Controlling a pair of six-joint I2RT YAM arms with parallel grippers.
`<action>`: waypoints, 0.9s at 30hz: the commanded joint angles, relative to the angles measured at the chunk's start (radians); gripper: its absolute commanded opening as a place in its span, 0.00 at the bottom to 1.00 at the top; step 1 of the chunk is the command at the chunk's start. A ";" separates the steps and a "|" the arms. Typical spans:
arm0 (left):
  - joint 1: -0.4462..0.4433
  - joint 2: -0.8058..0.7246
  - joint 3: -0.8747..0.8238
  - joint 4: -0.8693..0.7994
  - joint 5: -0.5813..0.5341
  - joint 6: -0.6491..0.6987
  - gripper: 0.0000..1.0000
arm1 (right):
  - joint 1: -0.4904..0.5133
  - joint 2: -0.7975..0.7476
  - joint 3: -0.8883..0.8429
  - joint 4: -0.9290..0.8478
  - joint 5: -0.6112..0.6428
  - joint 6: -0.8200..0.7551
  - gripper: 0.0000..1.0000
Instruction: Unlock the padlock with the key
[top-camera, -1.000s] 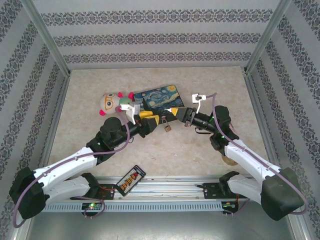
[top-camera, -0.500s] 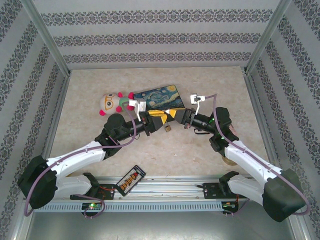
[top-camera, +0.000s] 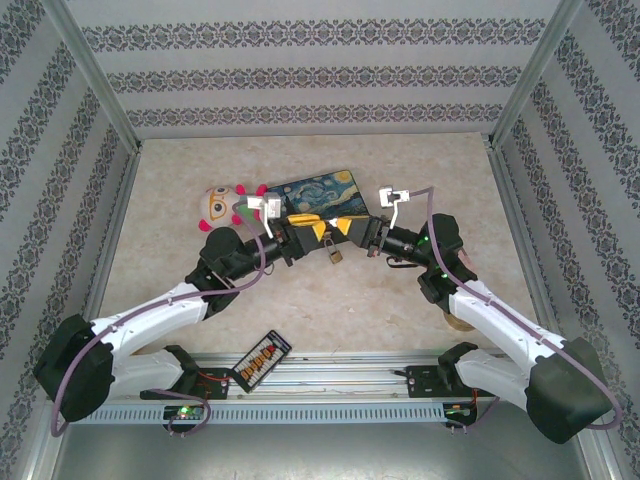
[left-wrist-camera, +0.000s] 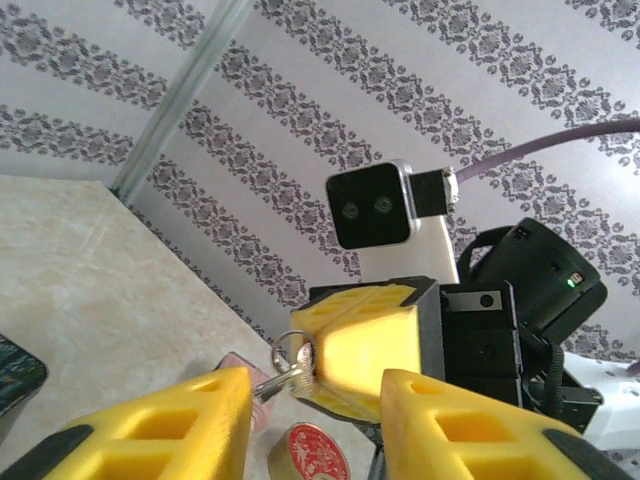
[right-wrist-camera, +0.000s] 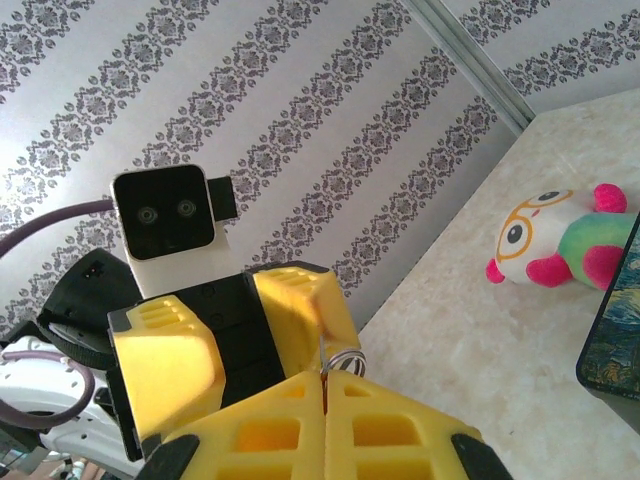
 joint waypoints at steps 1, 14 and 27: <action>0.013 -0.063 -0.010 -0.008 -0.037 0.014 0.41 | 0.011 -0.018 0.035 0.040 -0.010 0.006 0.00; 0.014 -0.010 0.021 -0.012 0.017 0.027 0.43 | 0.058 0.007 0.068 0.042 -0.017 0.037 0.00; 0.015 -0.008 0.015 0.034 0.037 0.025 0.30 | 0.079 0.040 0.076 0.045 -0.014 0.042 0.00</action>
